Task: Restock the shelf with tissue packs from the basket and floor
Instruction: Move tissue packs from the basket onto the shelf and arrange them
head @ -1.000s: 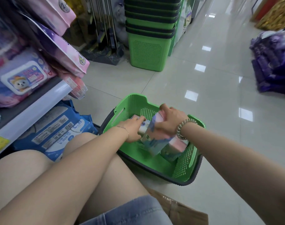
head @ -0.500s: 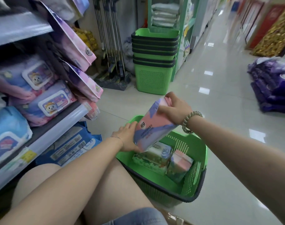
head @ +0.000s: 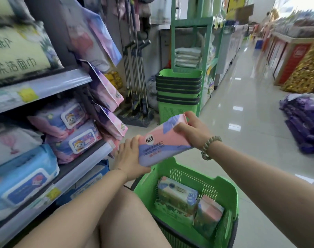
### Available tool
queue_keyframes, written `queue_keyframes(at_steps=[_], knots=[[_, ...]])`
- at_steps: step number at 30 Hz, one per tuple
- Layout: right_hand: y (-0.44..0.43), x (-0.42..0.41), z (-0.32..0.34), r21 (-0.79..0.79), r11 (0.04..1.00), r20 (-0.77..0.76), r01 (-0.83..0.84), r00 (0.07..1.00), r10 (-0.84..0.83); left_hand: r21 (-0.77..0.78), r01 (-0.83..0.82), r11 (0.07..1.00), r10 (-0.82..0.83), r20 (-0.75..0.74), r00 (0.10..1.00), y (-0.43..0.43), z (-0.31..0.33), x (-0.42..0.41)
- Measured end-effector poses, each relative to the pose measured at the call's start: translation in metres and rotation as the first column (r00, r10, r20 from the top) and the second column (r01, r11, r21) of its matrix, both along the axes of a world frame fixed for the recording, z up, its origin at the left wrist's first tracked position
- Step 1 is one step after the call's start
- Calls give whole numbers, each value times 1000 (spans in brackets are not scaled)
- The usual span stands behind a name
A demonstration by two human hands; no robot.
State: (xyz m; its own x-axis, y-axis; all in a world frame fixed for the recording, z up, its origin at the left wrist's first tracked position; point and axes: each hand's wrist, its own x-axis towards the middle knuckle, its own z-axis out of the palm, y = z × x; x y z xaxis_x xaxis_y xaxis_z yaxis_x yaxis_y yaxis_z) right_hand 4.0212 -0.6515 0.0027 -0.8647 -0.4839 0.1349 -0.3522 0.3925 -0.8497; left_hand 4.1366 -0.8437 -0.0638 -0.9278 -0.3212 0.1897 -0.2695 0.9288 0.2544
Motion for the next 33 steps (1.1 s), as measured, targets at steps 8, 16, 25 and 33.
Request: queue_keyframes(at_steps=[8, 16, 25, 33], knots=[[-28, 18, 29, -105, 986, -81, -130, 989, 122, -59, -92, 994, 83, -133, 988, -37, 43, 35], [-58, 40, 52, -87, 965, -299, -247, 931, 211, -209, -176, 962, 123, -246, 962, -61, 95, 82], [-90, 74, 81, -113, 936, -493, -335, 836, 240, -315, -276, 908, 134, -406, 904, -79, 139, 138], [-124, 107, 114, -172, 898, -636, -406, 742, 213, -430, -408, 806, 174, -486, 856, -96, 176, 185]])
